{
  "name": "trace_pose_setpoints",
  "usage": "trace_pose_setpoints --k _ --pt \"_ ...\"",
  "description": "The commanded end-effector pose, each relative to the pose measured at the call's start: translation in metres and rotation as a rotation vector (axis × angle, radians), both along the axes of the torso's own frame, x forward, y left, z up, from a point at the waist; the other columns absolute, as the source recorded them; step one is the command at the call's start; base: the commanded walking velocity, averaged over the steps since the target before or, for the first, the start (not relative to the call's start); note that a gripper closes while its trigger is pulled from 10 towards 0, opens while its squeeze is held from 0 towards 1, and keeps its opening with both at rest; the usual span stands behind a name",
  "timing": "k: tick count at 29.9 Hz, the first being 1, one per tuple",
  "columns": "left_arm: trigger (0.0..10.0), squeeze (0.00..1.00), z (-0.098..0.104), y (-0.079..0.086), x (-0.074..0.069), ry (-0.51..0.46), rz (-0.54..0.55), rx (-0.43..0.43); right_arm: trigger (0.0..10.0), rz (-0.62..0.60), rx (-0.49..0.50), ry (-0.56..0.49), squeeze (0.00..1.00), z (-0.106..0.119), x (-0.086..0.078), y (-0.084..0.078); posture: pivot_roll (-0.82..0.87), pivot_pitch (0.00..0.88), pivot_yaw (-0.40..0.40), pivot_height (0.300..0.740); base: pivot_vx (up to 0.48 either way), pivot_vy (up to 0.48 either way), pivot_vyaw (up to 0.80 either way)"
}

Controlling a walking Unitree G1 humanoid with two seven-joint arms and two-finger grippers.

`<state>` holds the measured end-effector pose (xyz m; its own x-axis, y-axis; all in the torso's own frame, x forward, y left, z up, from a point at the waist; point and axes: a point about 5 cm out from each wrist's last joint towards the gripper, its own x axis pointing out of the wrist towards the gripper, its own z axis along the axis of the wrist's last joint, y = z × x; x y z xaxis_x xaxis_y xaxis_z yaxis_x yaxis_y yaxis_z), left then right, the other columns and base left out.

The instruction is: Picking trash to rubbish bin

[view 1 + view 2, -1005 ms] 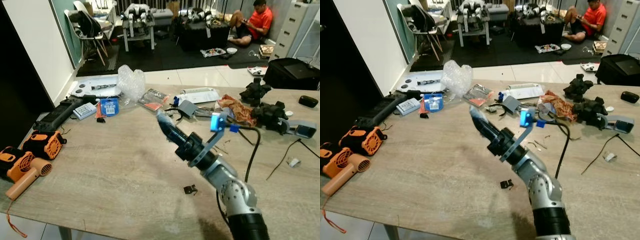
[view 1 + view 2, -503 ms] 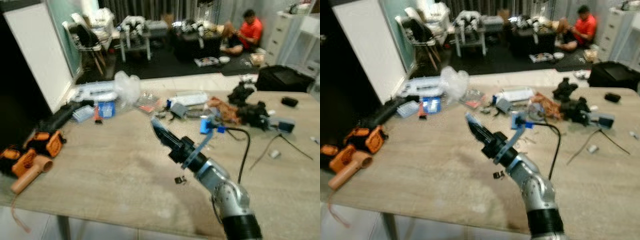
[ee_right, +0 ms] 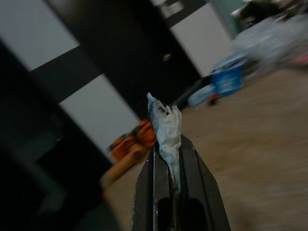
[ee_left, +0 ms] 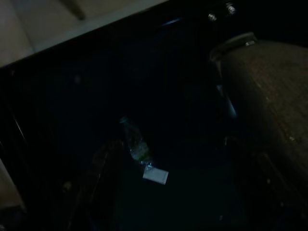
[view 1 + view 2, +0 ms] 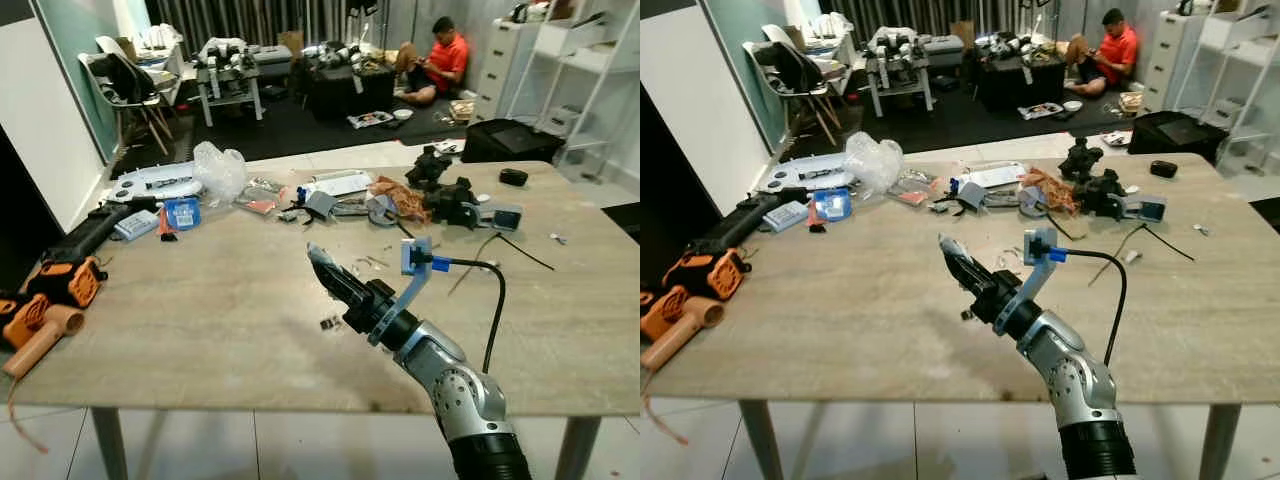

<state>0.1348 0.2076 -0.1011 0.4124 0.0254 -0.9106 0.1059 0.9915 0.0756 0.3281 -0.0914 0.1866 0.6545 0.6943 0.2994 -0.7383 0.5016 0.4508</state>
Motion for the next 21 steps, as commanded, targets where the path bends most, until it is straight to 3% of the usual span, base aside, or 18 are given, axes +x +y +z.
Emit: trace_pose_setpoints --k 1,4,21 --pt "10.0 0.0 -0.004 0.004 -0.014 0.044 0.002 0.012 10.0 0.02 -0.013 0.002 0.0 0.0 -0.001 0.006 -0.12 0.096 0.084 0.74 0.0 0.0 0.0" --pt "10.0 0.0 -0.004 0.004 -0.015 0.045 0.002 0.013 10.0 0.018 -0.018 0.004 0.0 -0.001 -0.001 0.006 -0.12 0.096 0.082 0.74 -0.29 0.0 0.0" --pt "10.0 0.0 -0.005 0.004 -0.018 0.043 0.027 0.0 10.0 0.007 -0.101 0.05 0.0 -0.018 -0.002 0.01 -0.11 0.103 0.074 0.74 0.0 0.0 0.0"
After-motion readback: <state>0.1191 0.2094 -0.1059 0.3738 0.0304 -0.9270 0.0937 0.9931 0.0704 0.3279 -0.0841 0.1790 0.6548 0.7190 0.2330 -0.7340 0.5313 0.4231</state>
